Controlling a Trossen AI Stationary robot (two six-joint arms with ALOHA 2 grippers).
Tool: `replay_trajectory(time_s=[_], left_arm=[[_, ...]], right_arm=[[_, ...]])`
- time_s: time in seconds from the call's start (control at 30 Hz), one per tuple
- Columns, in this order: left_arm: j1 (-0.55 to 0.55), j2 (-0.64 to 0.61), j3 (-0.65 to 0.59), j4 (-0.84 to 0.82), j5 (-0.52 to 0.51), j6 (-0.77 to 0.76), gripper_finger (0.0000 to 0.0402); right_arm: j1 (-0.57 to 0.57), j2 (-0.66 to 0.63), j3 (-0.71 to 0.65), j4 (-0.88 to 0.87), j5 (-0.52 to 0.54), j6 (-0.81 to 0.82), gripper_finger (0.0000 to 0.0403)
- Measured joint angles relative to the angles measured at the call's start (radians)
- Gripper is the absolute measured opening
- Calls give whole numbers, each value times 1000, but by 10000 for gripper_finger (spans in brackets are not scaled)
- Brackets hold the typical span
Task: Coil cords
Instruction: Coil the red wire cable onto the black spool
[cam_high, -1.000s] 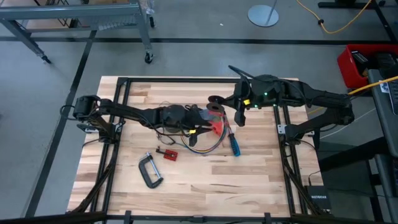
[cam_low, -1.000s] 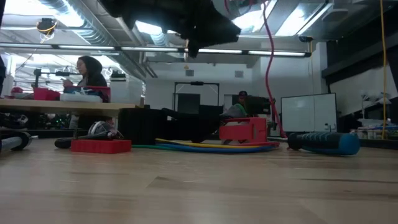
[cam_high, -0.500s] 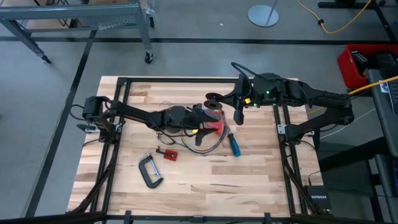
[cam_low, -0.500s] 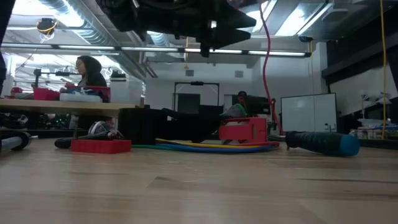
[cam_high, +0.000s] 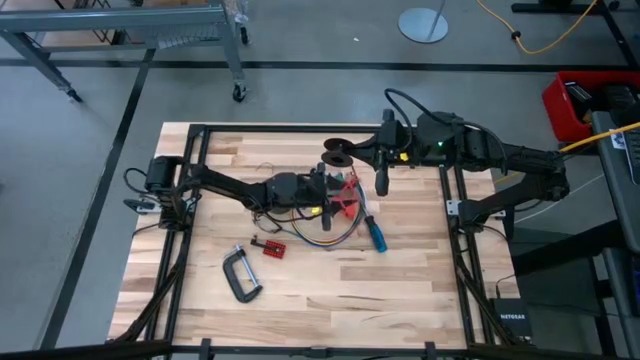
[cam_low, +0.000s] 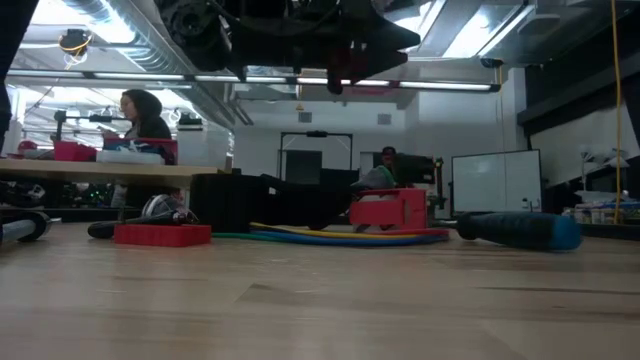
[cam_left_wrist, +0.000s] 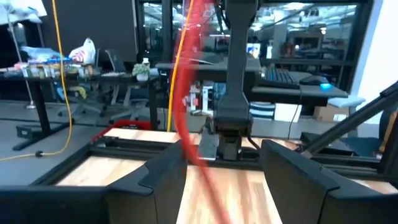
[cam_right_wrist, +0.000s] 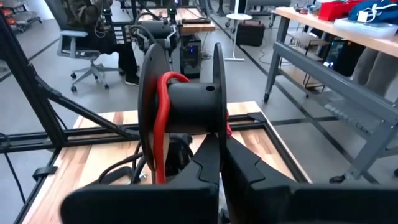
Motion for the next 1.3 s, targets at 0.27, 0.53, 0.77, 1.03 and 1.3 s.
replay_trajectory(time_s=[0.27, 0.53, 0.77, 1.03, 1.3], left_arm=[[-14, 0, 0, 2, 1, -5, 174], [-22, 0, 0, -24, 1, -8, 145], [-35, 0, 0, -131, 1, -14, 86], [-27, -7, 0, -260, -1, -132, 8], [-28, -12, 0, -351, 0, -180, 1]], right_arm=[[0, 0, 0, -1, 0, -15, 5], [0, 0, 0, -13, 0, -16, 5], [0, 0, 0, -18, 21, -28, 5], [0, -24, 0, -55, 80, -45, 5], [0, -107, 0, -108, 160, -46, 5]])
